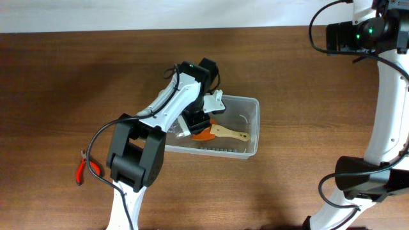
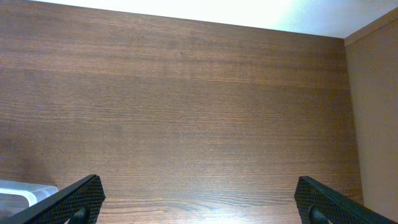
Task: Pack container
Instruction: 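Lower the marker pack into the container and open the left gripper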
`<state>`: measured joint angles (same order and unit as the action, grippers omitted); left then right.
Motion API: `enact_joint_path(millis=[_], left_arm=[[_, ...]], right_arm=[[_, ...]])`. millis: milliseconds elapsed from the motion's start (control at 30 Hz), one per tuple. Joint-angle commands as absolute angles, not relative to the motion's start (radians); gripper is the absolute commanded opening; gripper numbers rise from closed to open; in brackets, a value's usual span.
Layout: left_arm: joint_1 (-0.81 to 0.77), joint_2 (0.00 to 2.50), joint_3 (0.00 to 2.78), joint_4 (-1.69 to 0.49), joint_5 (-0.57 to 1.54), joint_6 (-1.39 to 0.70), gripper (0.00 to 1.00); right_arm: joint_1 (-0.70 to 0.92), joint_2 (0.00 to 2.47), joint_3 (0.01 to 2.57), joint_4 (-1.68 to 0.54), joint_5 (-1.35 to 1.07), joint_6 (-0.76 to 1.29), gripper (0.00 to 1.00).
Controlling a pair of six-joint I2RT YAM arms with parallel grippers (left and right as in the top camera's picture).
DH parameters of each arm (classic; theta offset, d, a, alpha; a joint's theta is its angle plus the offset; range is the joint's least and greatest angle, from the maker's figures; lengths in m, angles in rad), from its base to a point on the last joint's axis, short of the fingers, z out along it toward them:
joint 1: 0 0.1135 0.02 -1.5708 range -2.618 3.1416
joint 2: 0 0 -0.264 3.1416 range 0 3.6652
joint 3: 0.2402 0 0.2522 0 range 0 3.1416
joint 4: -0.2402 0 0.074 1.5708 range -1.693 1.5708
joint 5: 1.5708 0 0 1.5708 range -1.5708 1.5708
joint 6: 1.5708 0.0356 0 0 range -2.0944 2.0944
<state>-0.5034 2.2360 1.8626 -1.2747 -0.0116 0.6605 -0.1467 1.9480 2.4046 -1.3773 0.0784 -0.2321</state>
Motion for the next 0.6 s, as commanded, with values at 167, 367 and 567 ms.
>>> enact_joint_path(millis=[167, 367, 567], left_arm=[[-0.495, 2.106, 1.971, -1.31, -0.13, 0.61, 0.99], [-0.461, 1.942, 1.99, -1.31, -0.277, 0.453, 0.99], [-0.273, 1.731, 1.99, -1.349, -0.371, 0.133, 0.99]], right_arm=[[-0.153, 1.952, 2.405, -1.377, 0.072, -0.228, 0.99], [-0.153, 1.953, 2.405, -1.377, 0.072, -0.228, 0.99], [-0.153, 1.952, 2.405, -1.377, 0.072, -0.227, 0.99]])
